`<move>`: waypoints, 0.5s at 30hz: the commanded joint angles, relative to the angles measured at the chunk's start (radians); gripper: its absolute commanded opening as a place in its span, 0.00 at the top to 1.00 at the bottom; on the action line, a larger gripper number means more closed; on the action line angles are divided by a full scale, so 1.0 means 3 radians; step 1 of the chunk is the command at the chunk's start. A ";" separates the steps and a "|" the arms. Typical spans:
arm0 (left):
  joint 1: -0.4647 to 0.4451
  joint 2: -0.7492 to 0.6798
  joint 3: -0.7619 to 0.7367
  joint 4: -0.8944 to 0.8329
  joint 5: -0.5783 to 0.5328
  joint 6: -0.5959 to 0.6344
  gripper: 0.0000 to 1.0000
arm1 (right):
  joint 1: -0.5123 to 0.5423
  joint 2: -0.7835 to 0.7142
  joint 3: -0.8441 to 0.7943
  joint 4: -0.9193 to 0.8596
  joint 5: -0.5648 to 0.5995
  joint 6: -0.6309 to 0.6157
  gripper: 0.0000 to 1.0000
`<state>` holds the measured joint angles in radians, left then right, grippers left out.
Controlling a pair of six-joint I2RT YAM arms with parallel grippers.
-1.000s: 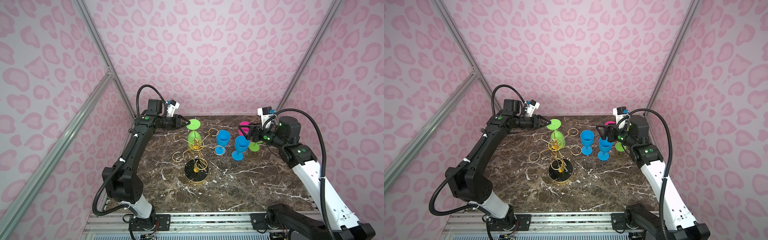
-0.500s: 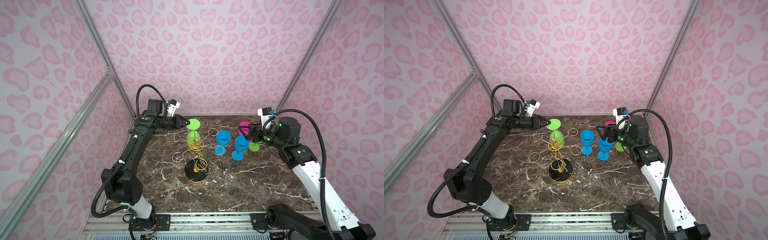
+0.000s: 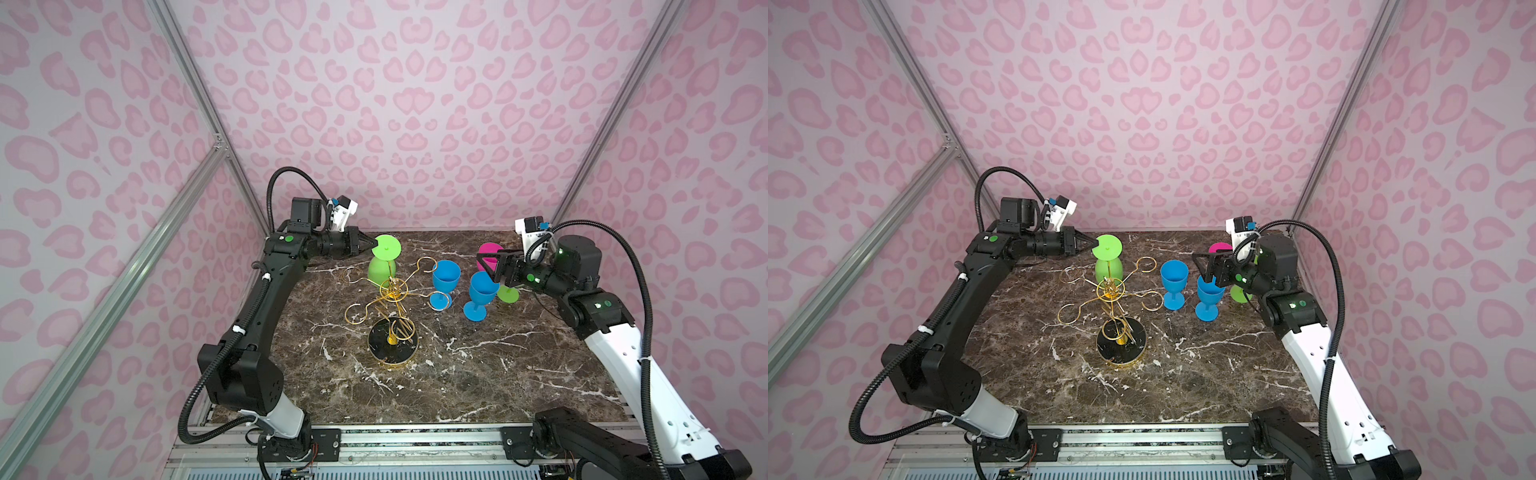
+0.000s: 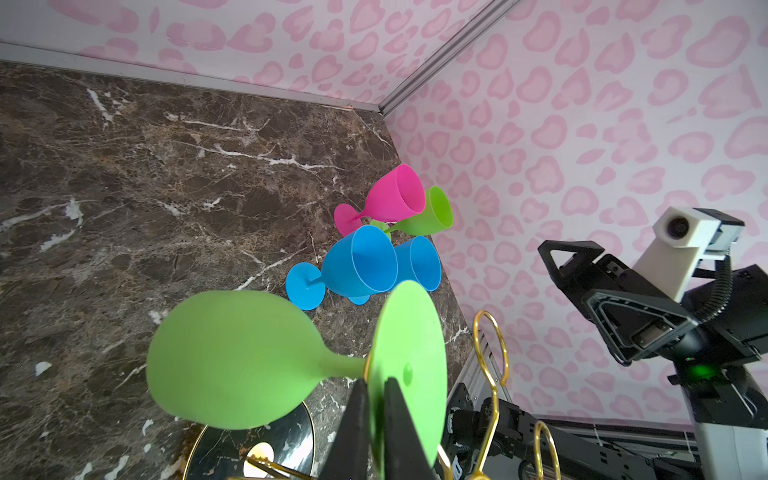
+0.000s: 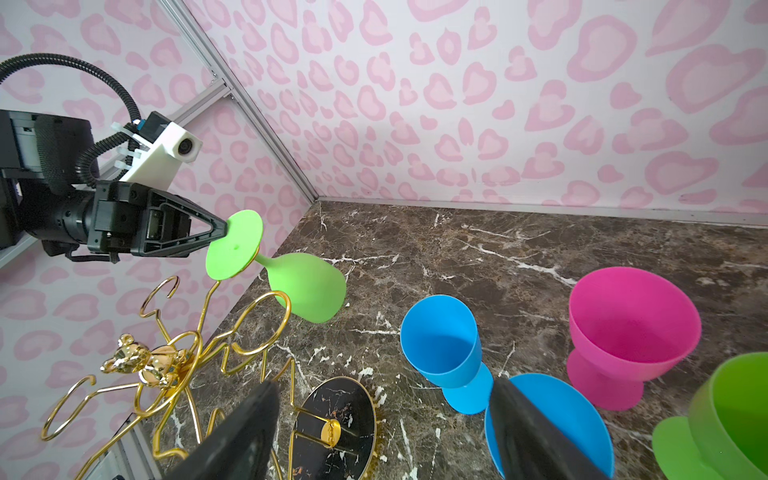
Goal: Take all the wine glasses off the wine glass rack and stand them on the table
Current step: 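Move the left gripper to the foot of the remaining lime-green glass on the rack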
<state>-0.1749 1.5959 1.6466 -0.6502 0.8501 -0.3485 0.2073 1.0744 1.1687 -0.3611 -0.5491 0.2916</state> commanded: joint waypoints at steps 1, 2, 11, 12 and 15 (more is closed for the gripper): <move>0.0021 -0.0031 -0.0048 0.0043 0.0065 -0.0018 0.92 | -0.0001 -0.0022 0.0001 0.0059 0.0043 -0.0049 0.19; 0.0029 -0.0023 -0.0053 0.0064 0.0089 -0.0039 0.93 | -0.0001 -0.0031 -0.0004 0.0051 0.0046 -0.0052 0.18; 0.0055 -0.0093 -0.0122 0.0172 0.0233 -0.0131 0.97 | -0.0001 -0.0038 0.0011 0.0060 0.0066 -0.0043 0.13; 0.0063 -0.0101 -0.0139 0.0193 0.0265 -0.0148 0.97 | -0.0005 -0.0038 0.0011 0.0068 0.0066 -0.0035 0.13; 0.0091 -0.0116 -0.0187 0.0246 0.0341 -0.0196 0.96 | -0.0001 -0.0033 0.0021 0.0076 0.0071 -0.0025 0.12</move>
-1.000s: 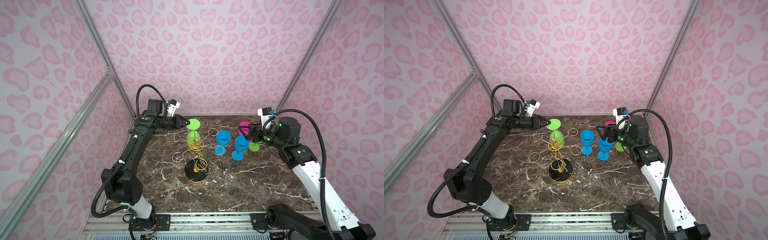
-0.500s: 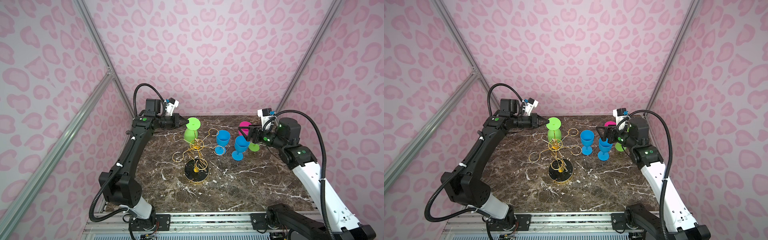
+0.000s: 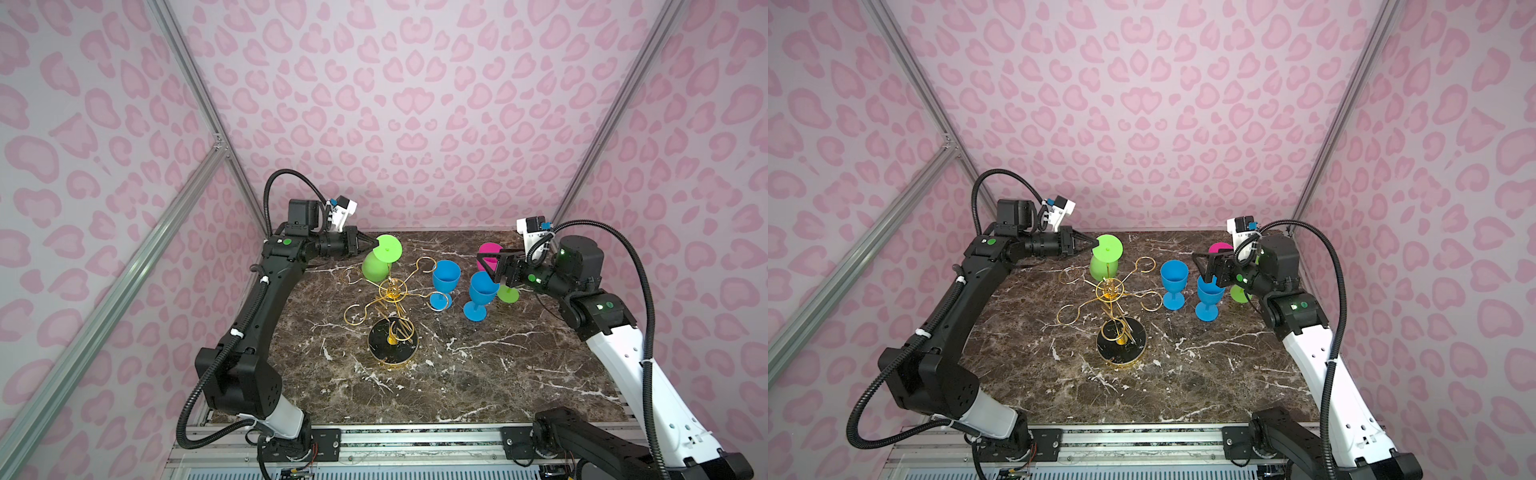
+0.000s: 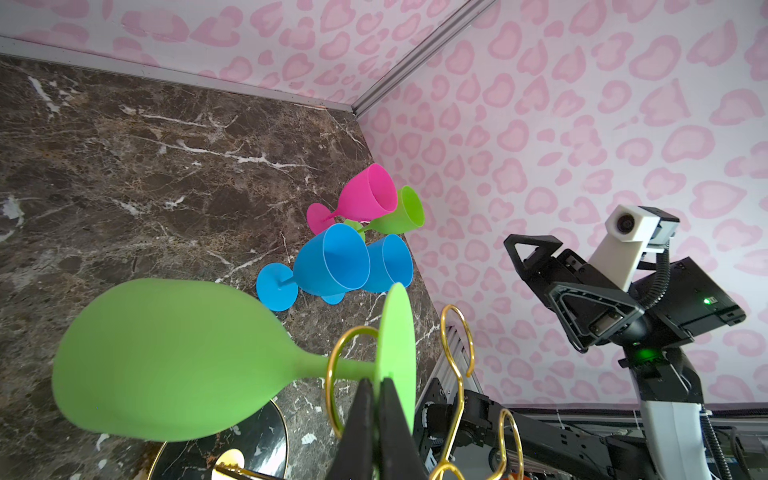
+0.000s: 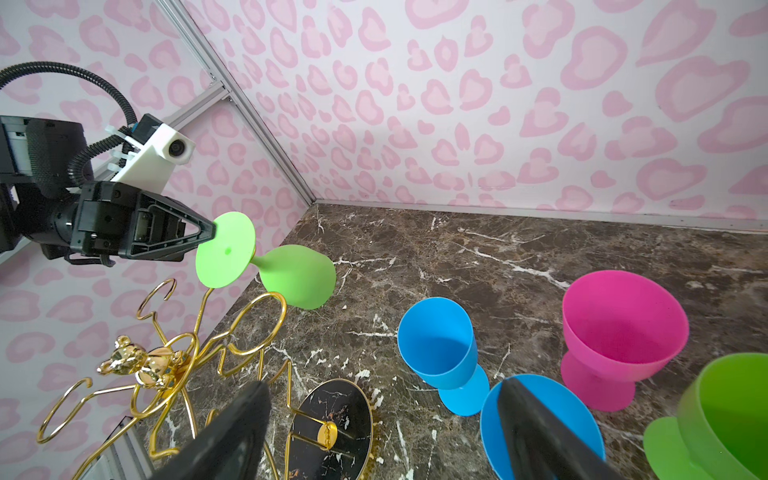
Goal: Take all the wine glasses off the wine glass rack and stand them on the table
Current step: 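Move the left gripper to the foot of the remaining lime-green glass on the rack, then close the left gripper on the glass foot and pull it off the hook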
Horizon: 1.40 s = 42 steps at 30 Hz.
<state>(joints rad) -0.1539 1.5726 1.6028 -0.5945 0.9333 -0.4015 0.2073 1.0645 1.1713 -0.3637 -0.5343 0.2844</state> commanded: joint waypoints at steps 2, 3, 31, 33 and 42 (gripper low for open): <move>0.0046 -0.0056 -0.0099 0.0175 0.0189 -0.0102 0.96 | -0.0002 0.0010 0.0026 0.0088 0.0016 0.0008 0.12; 0.0063 -0.0064 -0.0146 0.0260 0.0261 -0.0170 0.96 | -0.0002 0.0015 0.0037 0.0090 0.0007 0.0013 0.12; 0.0125 -0.0218 -0.0551 0.0975 0.0805 -0.0712 0.96 | 0.0012 0.0105 0.0120 0.0141 -0.0056 0.0136 0.11; 0.0120 -0.0210 -0.0551 0.0961 0.0865 -0.0678 0.96 | 0.0013 0.0112 0.0110 0.0149 -0.0044 0.0139 0.11; 0.0108 -0.0207 -0.0576 0.0870 0.0961 -0.0623 0.96 | 0.0029 0.0084 0.0079 0.0144 0.0022 0.0108 0.11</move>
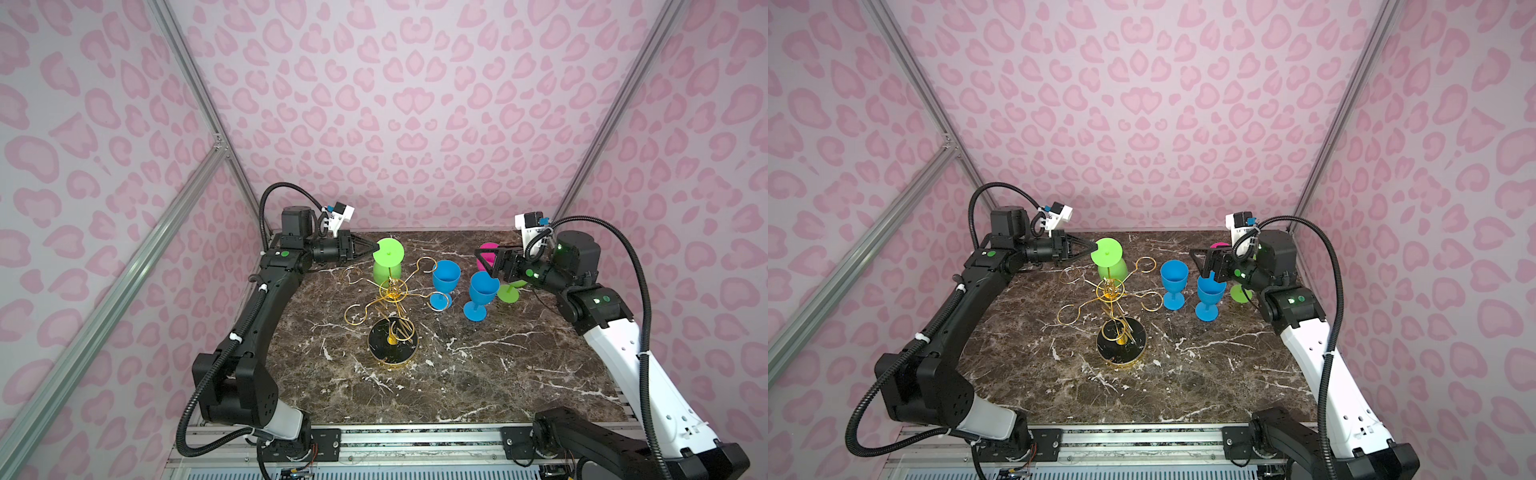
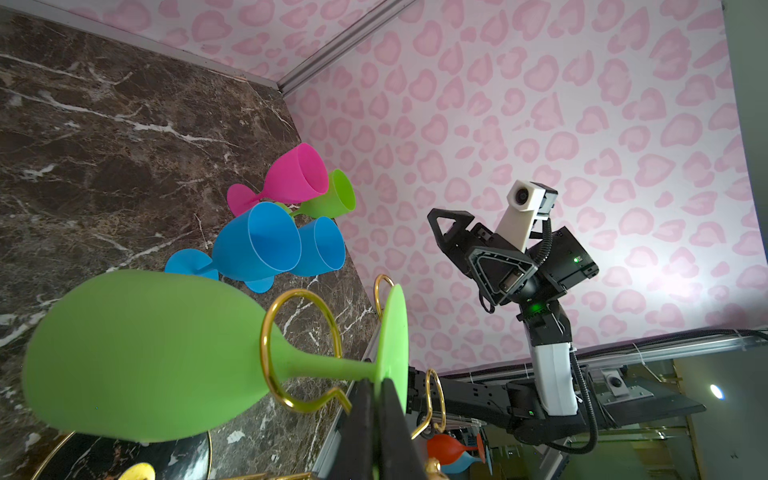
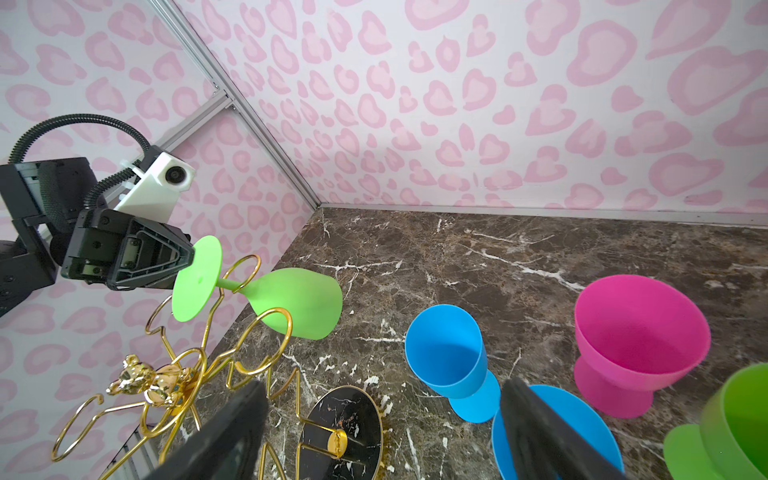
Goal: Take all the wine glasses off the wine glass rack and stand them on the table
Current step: 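Close the left gripper on the glass foot and pull it off the hook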
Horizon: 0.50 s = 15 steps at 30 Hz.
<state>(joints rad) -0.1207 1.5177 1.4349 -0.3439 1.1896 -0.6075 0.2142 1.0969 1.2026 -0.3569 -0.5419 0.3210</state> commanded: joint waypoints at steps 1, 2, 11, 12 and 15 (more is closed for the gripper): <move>-0.0003 -0.0035 -0.0017 0.0016 0.0107 0.0080 0.96 | 0.0003 -0.0036 -0.0030 0.0120 0.0052 -0.0023 0.11; -0.0004 -0.0039 -0.0022 -0.0010 0.0091 0.0096 0.96 | 0.0007 -0.0044 -0.0026 0.0105 0.0052 -0.0033 0.11; -0.0068 -0.0047 0.0016 -0.0255 0.0058 0.0243 0.96 | 0.0003 -0.0098 -0.0038 0.0044 0.0098 -0.0100 0.10; -0.0078 -0.0045 0.0028 -0.0306 0.0049 0.0279 0.96 | 0.0004 -0.0102 -0.0045 0.0056 0.0098 -0.0099 0.10; -0.0093 -0.0052 0.0018 -0.0336 0.0052 0.0309 0.96 | 0.0006 -0.0108 -0.0062 0.0065 0.0097 -0.0093 0.10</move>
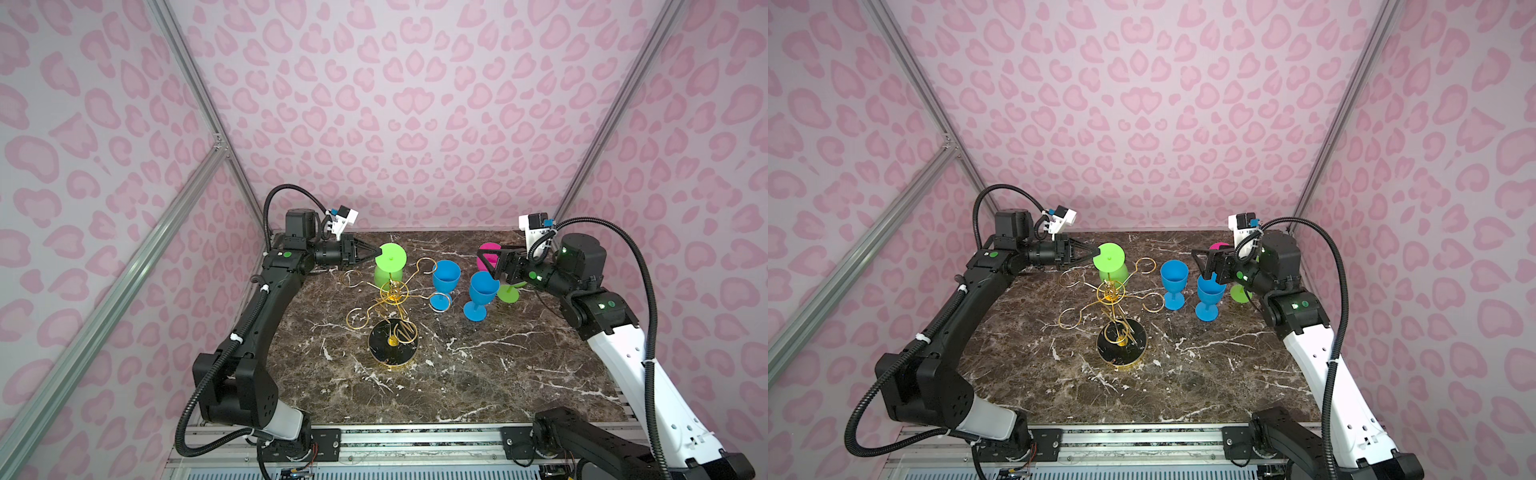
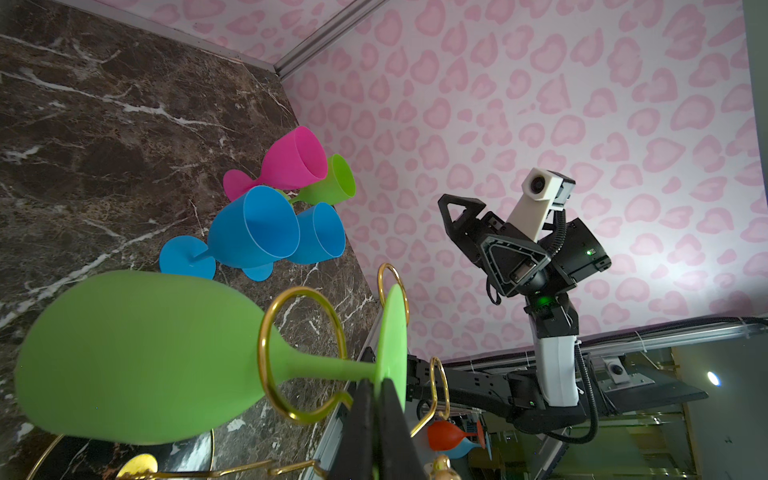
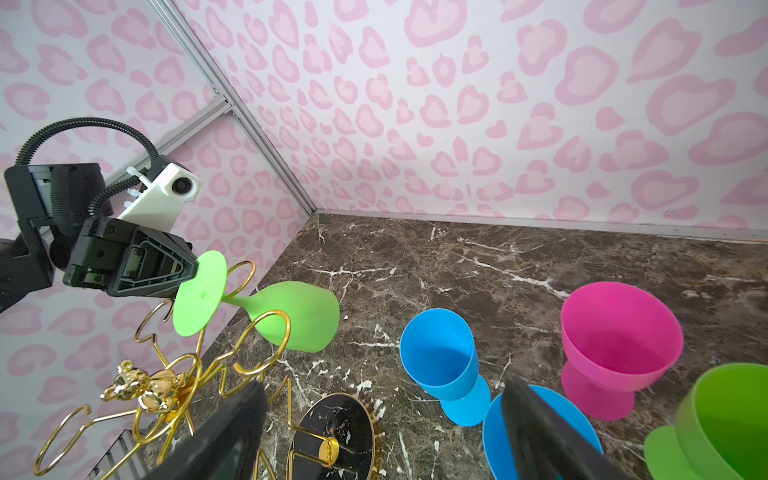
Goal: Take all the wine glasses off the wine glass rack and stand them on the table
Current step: 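Close the left gripper on the glass foot and pull it off the hook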
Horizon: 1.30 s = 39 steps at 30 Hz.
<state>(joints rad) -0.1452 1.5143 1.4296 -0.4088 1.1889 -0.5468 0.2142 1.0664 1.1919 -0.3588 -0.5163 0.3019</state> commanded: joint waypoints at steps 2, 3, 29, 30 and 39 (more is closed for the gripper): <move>-0.0012 -0.0038 0.0036 -0.0130 0.0046 0.0120 0.96 | 0.0002 -0.0006 -0.0021 0.0070 0.0008 -0.0029 0.10; -0.0017 -0.0042 0.0041 -0.0131 0.0047 0.0120 0.96 | 0.0005 -0.0012 -0.0021 0.0074 0.0008 -0.0026 0.10; -0.0074 0.0213 0.0412 -0.0115 0.0120 0.0029 0.96 | 0.0004 -0.0001 -0.0038 0.0057 0.0043 -0.0055 0.10; -0.0077 0.0228 0.0427 -0.0116 0.0115 0.0026 0.96 | 0.0006 -0.0001 -0.0028 0.0056 0.0041 -0.0050 0.10; -0.0088 0.0381 0.0609 -0.0023 0.0056 -0.0097 0.96 | 0.0007 -0.0001 -0.0021 0.0022 0.0054 -0.0076 0.10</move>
<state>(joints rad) -0.1711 1.6157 1.5829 -0.4492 1.2034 -0.5564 0.2142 1.0637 1.1820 -0.3645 -0.5117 0.2913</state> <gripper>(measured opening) 0.068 0.903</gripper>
